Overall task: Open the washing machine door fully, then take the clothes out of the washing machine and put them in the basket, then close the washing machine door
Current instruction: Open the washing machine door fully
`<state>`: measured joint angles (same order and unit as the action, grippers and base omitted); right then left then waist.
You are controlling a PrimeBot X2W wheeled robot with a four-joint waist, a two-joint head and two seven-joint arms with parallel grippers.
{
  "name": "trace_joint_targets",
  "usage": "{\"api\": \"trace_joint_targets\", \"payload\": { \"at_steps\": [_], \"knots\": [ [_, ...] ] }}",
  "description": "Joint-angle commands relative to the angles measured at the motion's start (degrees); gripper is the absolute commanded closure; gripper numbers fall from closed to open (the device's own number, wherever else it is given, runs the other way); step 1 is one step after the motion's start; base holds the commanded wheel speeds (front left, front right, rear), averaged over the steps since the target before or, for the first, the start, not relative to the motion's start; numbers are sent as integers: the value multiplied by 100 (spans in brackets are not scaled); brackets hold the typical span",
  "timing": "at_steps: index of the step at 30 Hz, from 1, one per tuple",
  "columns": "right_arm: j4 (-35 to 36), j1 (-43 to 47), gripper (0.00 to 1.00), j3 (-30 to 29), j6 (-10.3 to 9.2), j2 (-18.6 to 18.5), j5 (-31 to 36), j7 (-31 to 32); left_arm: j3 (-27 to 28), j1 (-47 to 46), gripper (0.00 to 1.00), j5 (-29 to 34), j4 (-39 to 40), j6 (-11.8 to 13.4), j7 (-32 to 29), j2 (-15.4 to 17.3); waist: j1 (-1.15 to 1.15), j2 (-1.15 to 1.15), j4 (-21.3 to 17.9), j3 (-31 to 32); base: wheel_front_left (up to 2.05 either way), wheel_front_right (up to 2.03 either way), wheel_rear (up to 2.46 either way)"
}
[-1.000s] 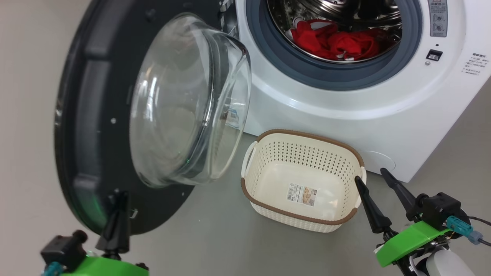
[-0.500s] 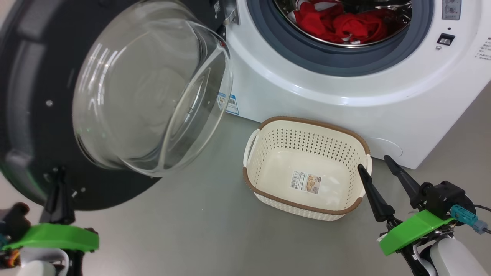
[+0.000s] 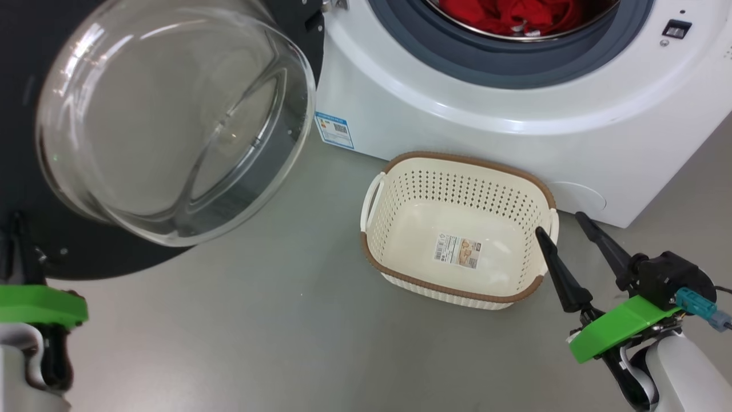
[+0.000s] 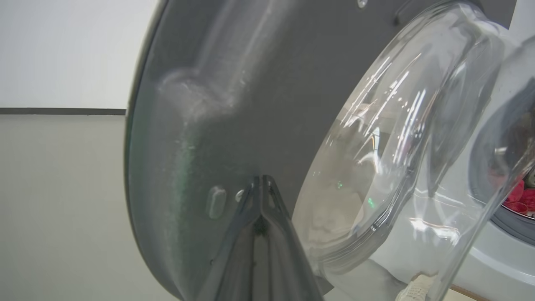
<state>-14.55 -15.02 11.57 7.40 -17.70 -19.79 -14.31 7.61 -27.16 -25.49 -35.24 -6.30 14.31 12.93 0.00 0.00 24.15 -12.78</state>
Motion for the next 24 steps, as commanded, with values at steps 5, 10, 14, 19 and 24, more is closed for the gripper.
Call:
{"api": "trace_joint_targets", "payload": {
  "at_steps": [5, 10, 14, 19, 24],
  "knots": [
    [129, -225, 0, 148, 9, -79, 77, -69, 459, -662, 100, 172, -404, -45, 69, 524, 0, 0, -63, -215, 0, 0, 0],
    [128, -324, 0, 191, 9, -93, 89, -69, 646, -1036, 100, 311, -796, -75, 69, 675, 0, 0, -113, -332, 0, 0, 0],
    [110, -375, 0, 223, 9, -99, 85, -69, 737, -1276, 100, 430, -1084, -91, 69, 765, 0, 0, -149, -372, 0, 0, 0],
    [88, -405, 0, 249, 9, -88, 82, -69, 848, -1420, 100, 552, -1316, -105, 69, 818, 0, 0, -198, -348, 0, 0, 0],
    [73, -395, 0, 251, 9, -80, 68, -69, 931, -1413, 100, 616, -1384, -111, 69, 772, 0, 0, -210, -300, 0, 0, 0]
  ]
}}
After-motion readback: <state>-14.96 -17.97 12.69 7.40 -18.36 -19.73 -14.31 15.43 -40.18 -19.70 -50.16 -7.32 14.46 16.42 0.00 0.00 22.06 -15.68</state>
